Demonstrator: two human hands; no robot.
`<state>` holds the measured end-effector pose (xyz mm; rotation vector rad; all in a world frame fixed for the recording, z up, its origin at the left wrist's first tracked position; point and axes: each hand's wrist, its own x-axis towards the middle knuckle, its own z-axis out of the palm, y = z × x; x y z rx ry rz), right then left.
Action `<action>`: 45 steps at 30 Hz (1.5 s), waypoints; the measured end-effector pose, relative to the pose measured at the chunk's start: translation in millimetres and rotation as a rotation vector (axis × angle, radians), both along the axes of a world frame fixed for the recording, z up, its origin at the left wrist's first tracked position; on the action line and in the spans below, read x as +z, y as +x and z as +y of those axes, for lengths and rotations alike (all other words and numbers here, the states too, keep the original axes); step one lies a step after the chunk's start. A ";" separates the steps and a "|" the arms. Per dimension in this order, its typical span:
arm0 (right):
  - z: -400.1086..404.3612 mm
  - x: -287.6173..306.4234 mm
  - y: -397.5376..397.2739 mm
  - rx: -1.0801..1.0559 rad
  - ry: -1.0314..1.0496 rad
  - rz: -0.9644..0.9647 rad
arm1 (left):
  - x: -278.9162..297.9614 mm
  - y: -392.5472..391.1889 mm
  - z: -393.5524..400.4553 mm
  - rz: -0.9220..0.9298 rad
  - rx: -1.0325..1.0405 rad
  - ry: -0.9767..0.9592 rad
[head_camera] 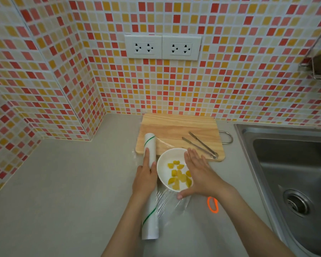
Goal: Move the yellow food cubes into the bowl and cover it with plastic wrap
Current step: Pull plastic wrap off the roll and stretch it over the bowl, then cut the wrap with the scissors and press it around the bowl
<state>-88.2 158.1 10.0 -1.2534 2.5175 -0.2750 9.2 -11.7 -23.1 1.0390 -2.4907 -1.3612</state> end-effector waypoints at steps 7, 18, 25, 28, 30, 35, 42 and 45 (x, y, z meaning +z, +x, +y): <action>-1.1 9.5 2.1 -0.037 0.029 -0.088 | 1.4 2.8 -17.2 0.129 -0.065 0.145; -2.4 10.4 3.4 -0.064 -0.011 -0.161 | 8.7 26.0 -37.1 0.209 -0.014 0.363; -1.3 7.4 2.6 -0.057 -0.015 -0.166 | 10.1 38.1 -33.3 0.254 0.134 0.669; -0.7 6.3 1.4 -0.051 -0.013 -0.167 | 14.3 38.1 -36.8 0.248 0.126 0.551; -0.2 5.1 0.9 -0.047 -0.011 -0.163 | 14.0 36.6 -40.9 0.251 0.112 0.459; 0.4 0.3 -1.0 -0.044 -0.002 -0.149 | 10.6 40.8 -49.6 0.232 0.021 0.470; 12.2 3.4 0.9 -0.077 -0.143 -0.185 | 5.8 43.5 -41.9 0.257 0.006 0.420; 21.3 12.0 5.9 -0.203 -0.366 -0.202 | 5.1 41.6 -40.0 0.258 0.014 0.419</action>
